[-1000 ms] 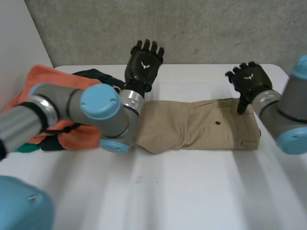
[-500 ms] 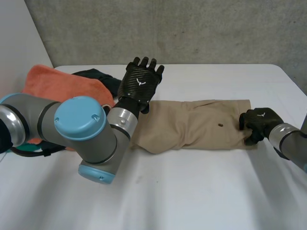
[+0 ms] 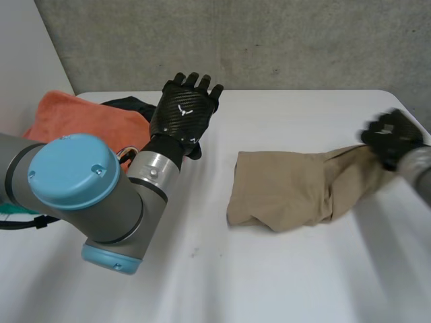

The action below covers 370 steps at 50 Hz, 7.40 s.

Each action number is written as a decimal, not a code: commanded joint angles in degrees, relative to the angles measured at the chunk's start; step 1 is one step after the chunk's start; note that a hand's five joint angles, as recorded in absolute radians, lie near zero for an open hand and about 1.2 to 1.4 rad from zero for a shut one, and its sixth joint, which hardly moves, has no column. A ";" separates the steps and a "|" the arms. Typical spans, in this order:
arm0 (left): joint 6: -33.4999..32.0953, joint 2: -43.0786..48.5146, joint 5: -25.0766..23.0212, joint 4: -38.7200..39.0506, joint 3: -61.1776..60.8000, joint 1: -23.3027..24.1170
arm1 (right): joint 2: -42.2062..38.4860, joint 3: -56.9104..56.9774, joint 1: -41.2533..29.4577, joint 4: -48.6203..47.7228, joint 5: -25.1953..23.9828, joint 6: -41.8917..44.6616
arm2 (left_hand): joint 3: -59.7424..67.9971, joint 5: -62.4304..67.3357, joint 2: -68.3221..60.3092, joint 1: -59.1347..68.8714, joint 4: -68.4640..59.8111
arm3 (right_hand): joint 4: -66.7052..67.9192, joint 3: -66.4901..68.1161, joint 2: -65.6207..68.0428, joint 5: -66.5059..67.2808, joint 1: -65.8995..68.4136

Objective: Fold the laundry.

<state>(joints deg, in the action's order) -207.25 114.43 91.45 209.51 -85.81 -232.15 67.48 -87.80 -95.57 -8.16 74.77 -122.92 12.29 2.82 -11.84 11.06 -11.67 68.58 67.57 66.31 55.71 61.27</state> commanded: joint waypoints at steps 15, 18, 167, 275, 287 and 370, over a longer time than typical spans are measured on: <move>2.03 -0.35 2.07 1.78 3.80 -2.69 | -4.05 0.18 -21.25 -6.16 -13.60 -4.02 | -2.29 -2.82 1.84 -1.06 1.67 | -58.58 -57.57 -56.31 -55.71 -51.27; 2.11 0.62 2.86 1.69 7.57 -3.22 | 1.24 -0.53 -18.87 -6.25 -13.78 -24.25 | -2.29 -2.82 1.84 -1.06 1.67 | -58.58 -57.57 -56.31 -55.71 -51.27; 21.54 0.89 -27.81 -37.07 28.59 4.60 | -48.34 70.24 17.61 11.95 13.56 -38.10 | -1.40 -1.93 0.96 -0.17 0.78 | -58.58 -57.57 -56.31 -55.71 -51.27; -10.89 1.93 -9.01 -22.65 -5.16 -23.25 | -1.02 -3.08 -13.49 12.12 -8.77 -38.09 | 3.48 2.95 -3.92 4.71 -4.10 | -58.58 -57.57 -56.31 -55.71 -51.27; -13.18 8.97 -8.30 -21.43 1.78 -22.38 | -9.65 1.23 -19.04 0.16 1.25 -38.01 | 67.71 67.18 -68.15 68.94 -68.33 | 11.37 12.39 13.64 14.25 18.69; -2.63 -3.50 -10.76 -25.64 -5.50 -24.32 | -30.66 33.93 -26.07 3.50 0.98 -37.66 | 1.63 1.10 -2.07 2.86 -2.25 | 11.42 12.43 13.69 14.29 18.73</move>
<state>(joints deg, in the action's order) -210.33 113.43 81.98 183.84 -89.39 -257.90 37.86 -55.11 -121.24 -2.52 69.55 -160.92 14.80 4.03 -14.76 13.37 -14.23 58.59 58.58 59.43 48.58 59.06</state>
